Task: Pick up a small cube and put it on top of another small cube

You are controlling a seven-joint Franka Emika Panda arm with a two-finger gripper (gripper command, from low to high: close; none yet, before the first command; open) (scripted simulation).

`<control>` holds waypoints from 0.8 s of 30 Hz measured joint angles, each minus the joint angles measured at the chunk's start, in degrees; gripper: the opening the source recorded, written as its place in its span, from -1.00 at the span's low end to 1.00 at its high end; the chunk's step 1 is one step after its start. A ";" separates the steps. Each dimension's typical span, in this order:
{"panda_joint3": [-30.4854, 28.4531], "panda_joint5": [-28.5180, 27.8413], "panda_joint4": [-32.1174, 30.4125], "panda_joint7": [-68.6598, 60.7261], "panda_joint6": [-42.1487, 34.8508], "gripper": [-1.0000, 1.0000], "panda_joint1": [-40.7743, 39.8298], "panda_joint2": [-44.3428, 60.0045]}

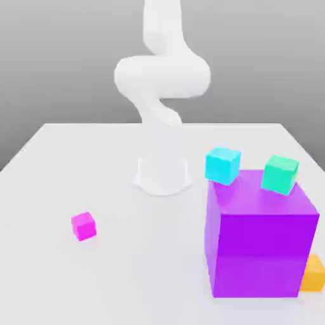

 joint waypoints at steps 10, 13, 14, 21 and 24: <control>-4.19 -4.09 -17.96 10.31 15.35 0.00 -13.50 17.40; -6.32 -5.06 -23.66 13.35 20.38 0.00 -17.63 23.22; -7.09 -5.29 -25.66 14.34 22.20 0.00 -19.10 25.36; -11.74 -2.80 -35.57 17.14 35.03 0.00 -25.33 40.68; -8.66 1.89 -34.73 14.26 39.92 0.00 -27.11 46.75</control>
